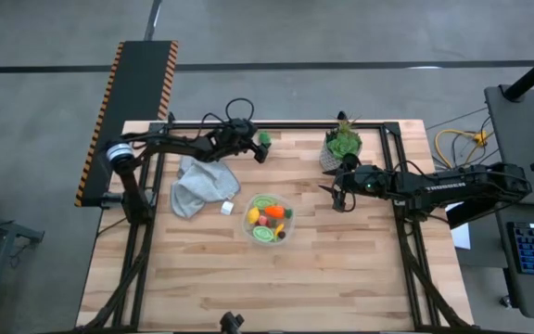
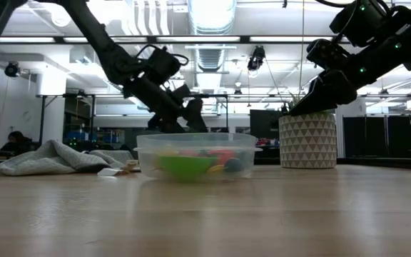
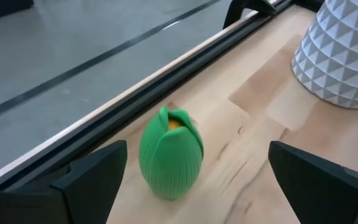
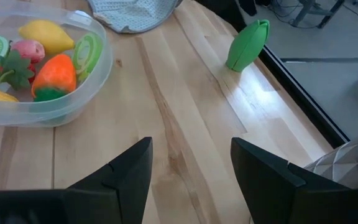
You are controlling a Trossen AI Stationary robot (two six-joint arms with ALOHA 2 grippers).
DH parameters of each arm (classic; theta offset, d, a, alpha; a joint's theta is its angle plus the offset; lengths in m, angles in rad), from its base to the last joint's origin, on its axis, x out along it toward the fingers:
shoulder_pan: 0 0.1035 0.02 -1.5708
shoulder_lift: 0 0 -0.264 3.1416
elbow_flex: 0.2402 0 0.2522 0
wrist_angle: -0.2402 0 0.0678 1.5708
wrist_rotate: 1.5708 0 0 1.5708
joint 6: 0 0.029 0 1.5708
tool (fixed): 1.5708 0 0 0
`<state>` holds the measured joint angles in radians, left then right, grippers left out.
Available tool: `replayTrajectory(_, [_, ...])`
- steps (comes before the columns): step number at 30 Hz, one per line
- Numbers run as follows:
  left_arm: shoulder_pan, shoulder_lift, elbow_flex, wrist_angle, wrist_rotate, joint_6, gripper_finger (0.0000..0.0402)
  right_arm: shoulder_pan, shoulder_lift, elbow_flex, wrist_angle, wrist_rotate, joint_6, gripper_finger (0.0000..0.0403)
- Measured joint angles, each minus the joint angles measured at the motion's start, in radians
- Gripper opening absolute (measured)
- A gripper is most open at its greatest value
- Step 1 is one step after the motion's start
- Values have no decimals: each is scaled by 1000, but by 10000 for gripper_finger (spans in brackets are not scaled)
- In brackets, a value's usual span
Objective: Pick and placing Produce into tupperware
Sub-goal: Put the green corn into the transparent bin
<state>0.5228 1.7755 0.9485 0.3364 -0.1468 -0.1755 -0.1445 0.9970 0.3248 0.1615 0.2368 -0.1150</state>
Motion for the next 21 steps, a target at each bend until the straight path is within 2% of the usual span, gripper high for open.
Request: replayTrajectory(21, [9, 160, 110, 0, -72, -1, 377, 0, 0, 0, -9, 0, -16, 210])
